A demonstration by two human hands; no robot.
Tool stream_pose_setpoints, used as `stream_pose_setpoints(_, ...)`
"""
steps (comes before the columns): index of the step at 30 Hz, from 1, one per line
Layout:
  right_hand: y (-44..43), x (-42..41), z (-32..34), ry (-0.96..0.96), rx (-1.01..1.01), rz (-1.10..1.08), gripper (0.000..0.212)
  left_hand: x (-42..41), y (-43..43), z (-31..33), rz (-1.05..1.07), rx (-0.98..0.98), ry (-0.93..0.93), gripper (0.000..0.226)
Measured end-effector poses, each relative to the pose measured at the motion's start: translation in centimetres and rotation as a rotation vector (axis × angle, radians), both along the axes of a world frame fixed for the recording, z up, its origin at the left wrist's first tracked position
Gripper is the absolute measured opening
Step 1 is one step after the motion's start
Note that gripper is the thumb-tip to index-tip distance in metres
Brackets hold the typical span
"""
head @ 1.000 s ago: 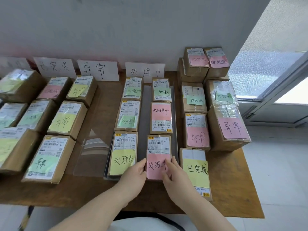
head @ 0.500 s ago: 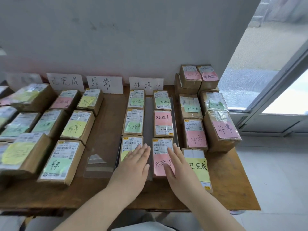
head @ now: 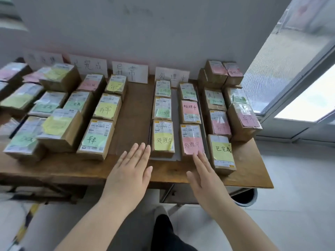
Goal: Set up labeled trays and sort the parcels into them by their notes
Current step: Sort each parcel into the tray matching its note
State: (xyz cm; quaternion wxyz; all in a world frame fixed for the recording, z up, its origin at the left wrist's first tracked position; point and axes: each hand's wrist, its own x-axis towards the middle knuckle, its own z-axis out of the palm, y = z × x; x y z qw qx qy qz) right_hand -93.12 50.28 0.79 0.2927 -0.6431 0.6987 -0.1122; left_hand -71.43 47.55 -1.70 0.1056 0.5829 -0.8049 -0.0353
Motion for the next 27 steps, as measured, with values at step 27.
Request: stream_pose_setpoints(27,8.9,-19.8,0.0,-0.14,-0.14,-0.237,0.056,-19.5,3.1,2.4,-0.125,0.128,0.095,0.078)
